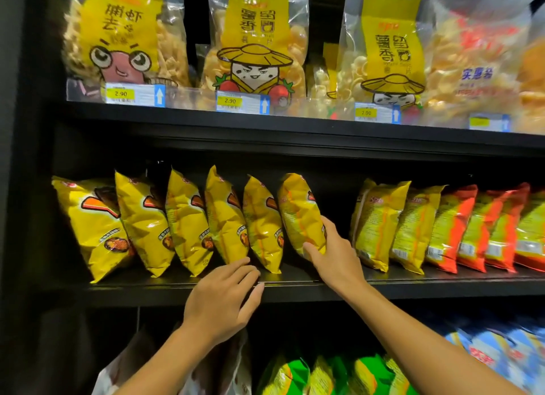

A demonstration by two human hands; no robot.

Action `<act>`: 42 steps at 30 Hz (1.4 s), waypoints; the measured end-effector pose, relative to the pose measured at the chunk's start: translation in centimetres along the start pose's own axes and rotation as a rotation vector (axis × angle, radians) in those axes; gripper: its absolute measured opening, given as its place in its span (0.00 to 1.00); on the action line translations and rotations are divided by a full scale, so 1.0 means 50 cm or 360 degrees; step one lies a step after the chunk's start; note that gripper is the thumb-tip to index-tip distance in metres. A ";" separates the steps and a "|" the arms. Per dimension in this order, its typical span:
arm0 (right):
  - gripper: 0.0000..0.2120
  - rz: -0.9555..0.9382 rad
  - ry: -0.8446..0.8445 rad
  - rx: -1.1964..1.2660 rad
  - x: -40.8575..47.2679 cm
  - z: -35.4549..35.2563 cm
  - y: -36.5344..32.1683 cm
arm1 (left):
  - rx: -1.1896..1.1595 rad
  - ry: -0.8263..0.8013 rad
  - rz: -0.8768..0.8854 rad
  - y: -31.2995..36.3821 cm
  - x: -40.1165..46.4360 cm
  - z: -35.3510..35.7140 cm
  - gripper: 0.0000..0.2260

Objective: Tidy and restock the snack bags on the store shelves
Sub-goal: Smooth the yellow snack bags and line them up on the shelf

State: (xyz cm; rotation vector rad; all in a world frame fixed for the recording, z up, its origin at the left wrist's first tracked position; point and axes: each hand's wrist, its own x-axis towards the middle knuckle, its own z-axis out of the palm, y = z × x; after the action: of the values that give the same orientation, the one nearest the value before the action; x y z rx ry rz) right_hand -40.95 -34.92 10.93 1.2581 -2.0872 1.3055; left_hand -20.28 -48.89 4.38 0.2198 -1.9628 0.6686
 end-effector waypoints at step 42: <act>0.25 0.0682 -0.0701 0.1446 -0.732 -0.038 0.088 | -0.2405 -0.0713 -0.2067 0.496 -0.424 -0.244 0.32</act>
State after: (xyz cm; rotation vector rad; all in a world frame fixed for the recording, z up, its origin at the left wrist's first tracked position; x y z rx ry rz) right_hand -25.46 -14.62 -15.75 1.5820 -2.1802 2.5587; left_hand -11.42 -24.48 -18.82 0.5846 -1.6944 -1.7323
